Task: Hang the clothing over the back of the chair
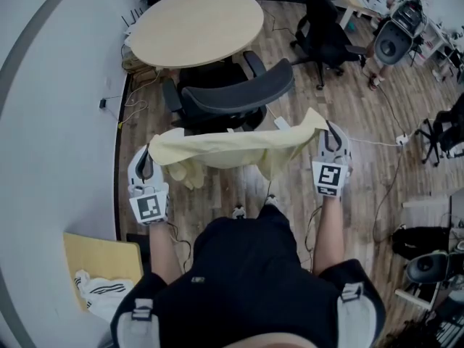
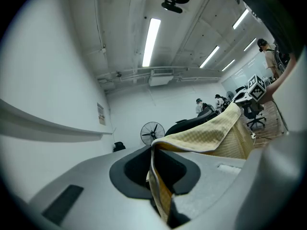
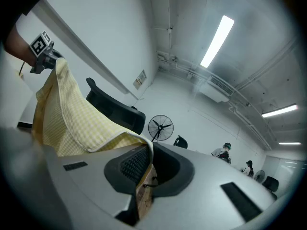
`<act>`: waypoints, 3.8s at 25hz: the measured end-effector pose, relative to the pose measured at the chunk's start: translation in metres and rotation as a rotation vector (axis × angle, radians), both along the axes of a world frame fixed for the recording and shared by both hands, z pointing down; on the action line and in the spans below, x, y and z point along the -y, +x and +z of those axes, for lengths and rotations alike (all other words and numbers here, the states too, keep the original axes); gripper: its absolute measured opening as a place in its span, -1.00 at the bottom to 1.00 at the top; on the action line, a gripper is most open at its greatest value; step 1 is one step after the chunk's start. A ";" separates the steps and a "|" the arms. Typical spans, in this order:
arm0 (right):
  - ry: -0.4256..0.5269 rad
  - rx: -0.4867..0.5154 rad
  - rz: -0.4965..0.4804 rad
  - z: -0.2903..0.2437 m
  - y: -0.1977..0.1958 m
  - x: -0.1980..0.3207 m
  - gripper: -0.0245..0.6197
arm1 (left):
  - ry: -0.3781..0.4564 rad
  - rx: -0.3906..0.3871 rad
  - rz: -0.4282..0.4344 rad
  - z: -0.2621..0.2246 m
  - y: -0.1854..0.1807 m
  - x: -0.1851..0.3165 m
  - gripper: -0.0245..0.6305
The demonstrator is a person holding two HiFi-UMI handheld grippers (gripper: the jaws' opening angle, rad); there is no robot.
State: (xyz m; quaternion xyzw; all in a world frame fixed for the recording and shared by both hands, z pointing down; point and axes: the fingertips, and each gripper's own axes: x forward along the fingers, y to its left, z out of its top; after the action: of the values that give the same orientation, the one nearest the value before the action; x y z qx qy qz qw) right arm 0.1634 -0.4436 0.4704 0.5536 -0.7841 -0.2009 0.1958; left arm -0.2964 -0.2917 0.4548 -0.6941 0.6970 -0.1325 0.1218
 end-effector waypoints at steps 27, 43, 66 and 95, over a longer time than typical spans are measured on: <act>0.024 -0.023 -0.267 -0.037 0.022 0.111 -0.91 | 0.058 0.044 -0.262 -0.054 0.063 0.021 -0.87; 0.027 -0.001 -0.382 -0.038 -0.008 0.144 -0.91 | 0.079 0.085 -0.361 -0.072 0.059 0.014 -0.87; 0.046 0.022 -0.293 -0.048 -0.066 0.219 -0.91 | 0.094 0.067 -0.222 -0.068 -0.011 0.142 -0.86; -0.054 0.029 -0.204 0.003 -0.090 0.254 -0.91 | 0.042 -0.032 -0.109 -0.014 -0.049 0.214 -0.86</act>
State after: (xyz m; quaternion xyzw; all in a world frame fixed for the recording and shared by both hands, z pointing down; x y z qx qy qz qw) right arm 0.0731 -0.6972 0.4733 0.4682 -0.8444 -0.1903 0.1779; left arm -0.3454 -0.5055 0.4406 -0.6545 0.7382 -0.1131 0.1176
